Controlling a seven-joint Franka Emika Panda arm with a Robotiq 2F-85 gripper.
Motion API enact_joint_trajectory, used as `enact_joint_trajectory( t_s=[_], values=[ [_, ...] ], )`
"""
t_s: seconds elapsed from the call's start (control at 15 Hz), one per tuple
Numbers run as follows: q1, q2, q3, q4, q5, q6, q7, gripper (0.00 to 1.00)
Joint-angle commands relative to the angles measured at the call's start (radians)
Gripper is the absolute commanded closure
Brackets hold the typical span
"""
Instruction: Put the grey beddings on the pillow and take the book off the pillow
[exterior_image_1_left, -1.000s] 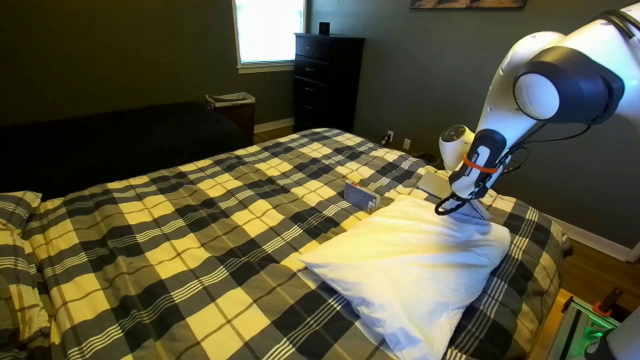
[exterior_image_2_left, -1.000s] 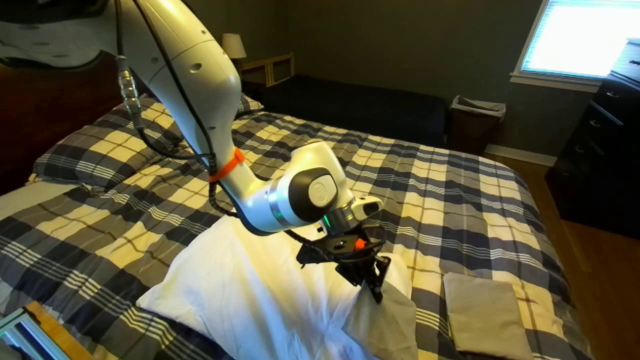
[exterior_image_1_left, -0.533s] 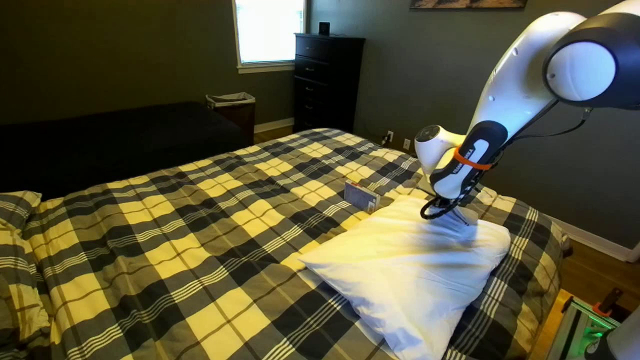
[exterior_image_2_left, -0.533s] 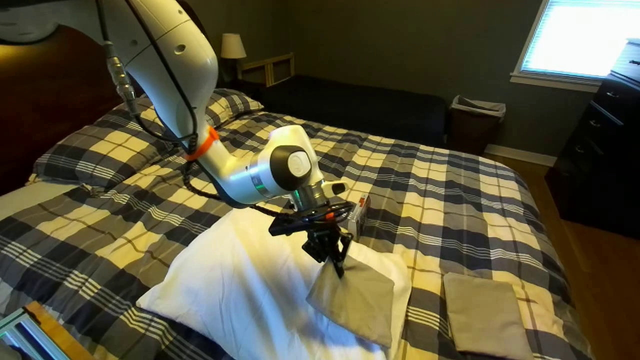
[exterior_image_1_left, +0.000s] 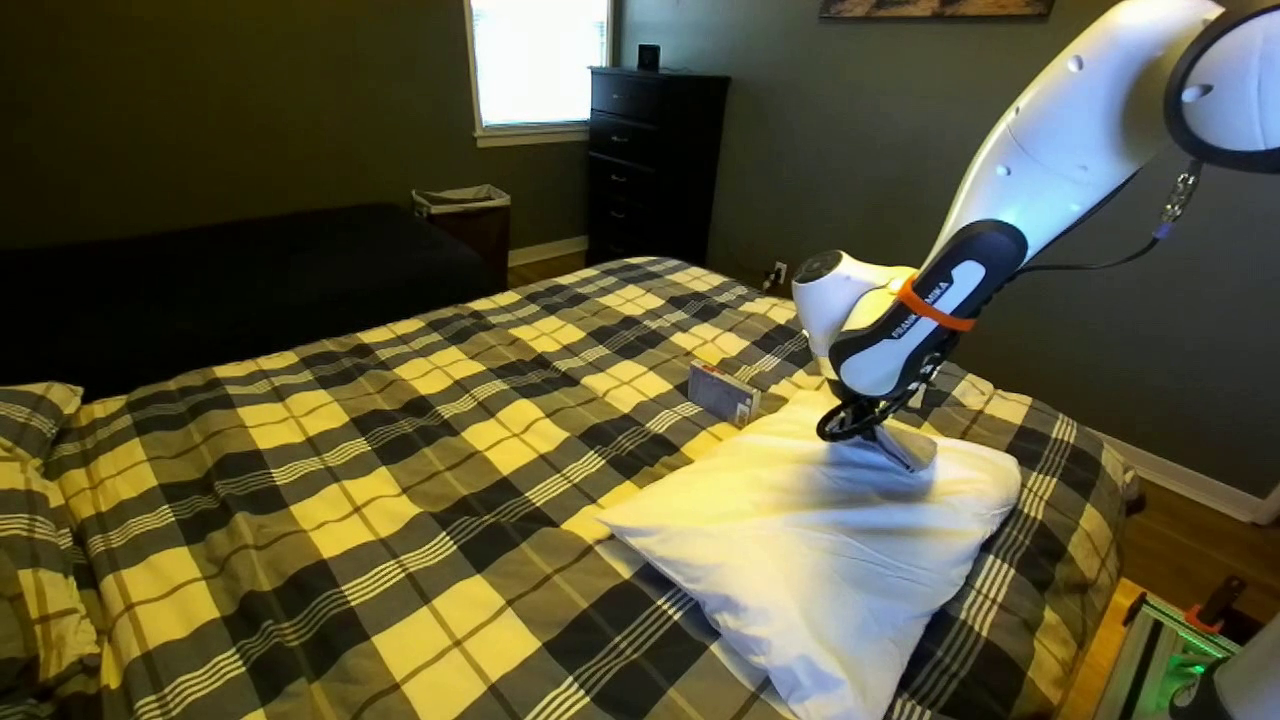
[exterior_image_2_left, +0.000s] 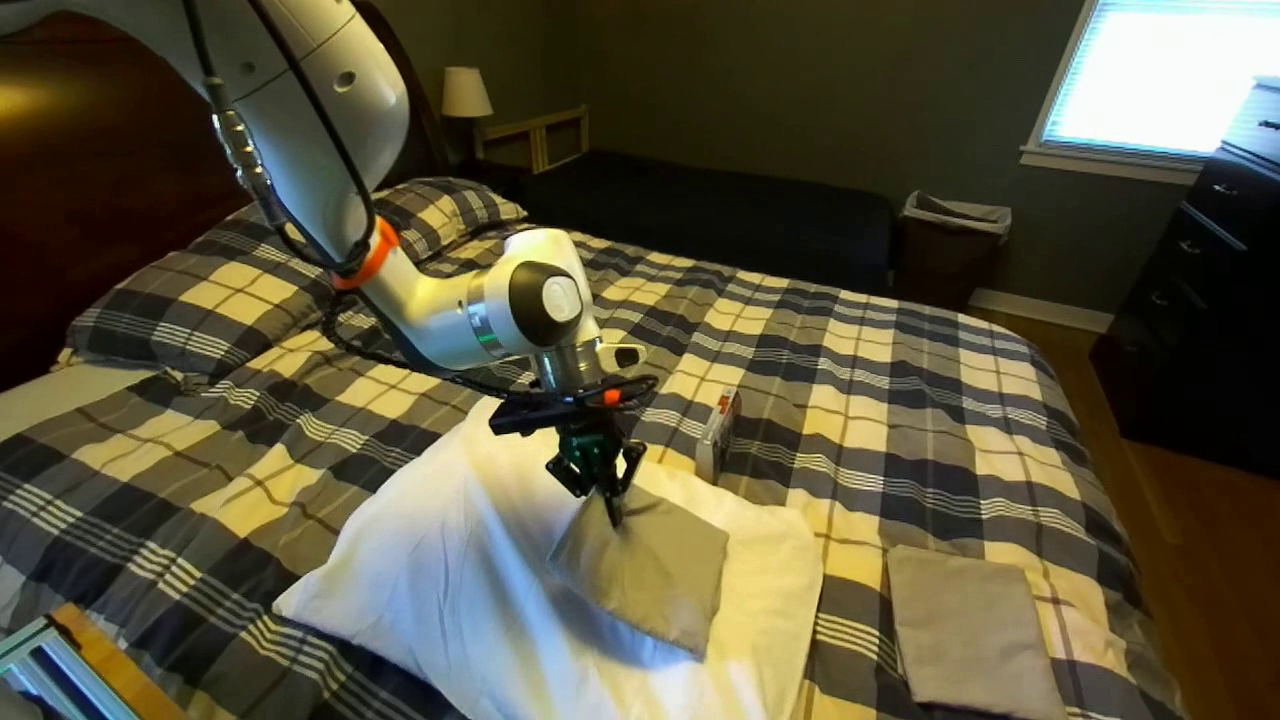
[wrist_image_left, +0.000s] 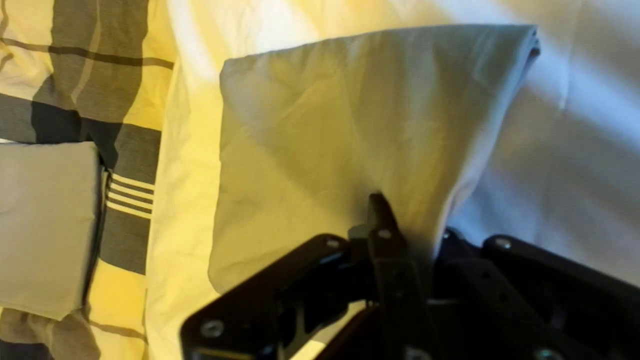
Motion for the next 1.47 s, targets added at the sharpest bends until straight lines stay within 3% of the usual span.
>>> enact_joint_trajectory(
  t_s=[0.0,0.33,0.6,0.87,1.07,1.4],
  values=[
    [-0.095,-0.047,0.11,-0.023,0.004,-0.038,-0.052,0.67],
    [-0.178,-0.076,0.163,-0.019,0.035,-0.031,-0.1,0.31],
    [-0.252,-0.128,0.193,-0.029,0.114,-0.025,-0.209,0.01],
    [-0.304,-0.156,0.189,-0.016,0.164,-0.009,-0.271,0.0],
    [-0.327,-0.13,0.161,0.027,0.125,0.055,-0.226,0.0],
    [-0.341,-0.034,0.066,0.102,-0.046,0.302,-0.13,0.0]
  ],
)
